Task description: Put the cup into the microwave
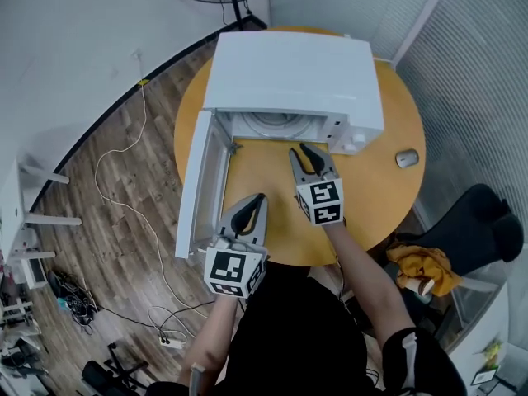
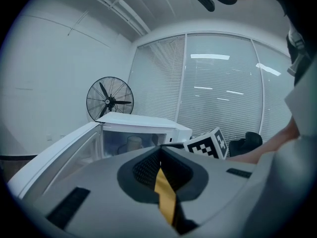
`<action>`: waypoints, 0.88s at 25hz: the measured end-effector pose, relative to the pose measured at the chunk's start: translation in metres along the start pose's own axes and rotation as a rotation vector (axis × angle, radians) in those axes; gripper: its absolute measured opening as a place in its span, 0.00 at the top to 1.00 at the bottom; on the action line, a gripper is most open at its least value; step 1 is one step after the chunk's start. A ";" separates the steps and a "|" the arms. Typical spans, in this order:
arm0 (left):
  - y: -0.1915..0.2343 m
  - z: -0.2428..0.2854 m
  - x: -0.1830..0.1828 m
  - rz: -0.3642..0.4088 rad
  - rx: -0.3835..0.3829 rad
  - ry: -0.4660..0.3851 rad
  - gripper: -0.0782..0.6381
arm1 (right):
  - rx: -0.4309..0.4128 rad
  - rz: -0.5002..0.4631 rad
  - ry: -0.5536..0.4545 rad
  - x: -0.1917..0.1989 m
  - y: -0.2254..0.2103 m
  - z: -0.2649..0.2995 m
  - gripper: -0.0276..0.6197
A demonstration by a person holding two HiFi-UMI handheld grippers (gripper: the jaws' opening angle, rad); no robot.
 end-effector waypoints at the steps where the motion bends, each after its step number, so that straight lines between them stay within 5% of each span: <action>1: -0.004 -0.004 0.000 -0.004 -0.003 -0.005 0.90 | -0.006 -0.004 -0.001 -0.002 0.004 -0.010 0.82; 22: -0.079 -0.072 0.001 -0.006 -0.035 -0.065 0.90 | -0.173 0.049 -0.068 -0.018 0.058 -0.196 0.95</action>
Point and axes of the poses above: the fingertips, and each gripper's own axes: z forward along the fingers, y to its left, x out of its underside, the point moved 6 cm from there along -z, backward along the fingers, and after that the axes turned 1 degree about y, right-handed, at the moved point
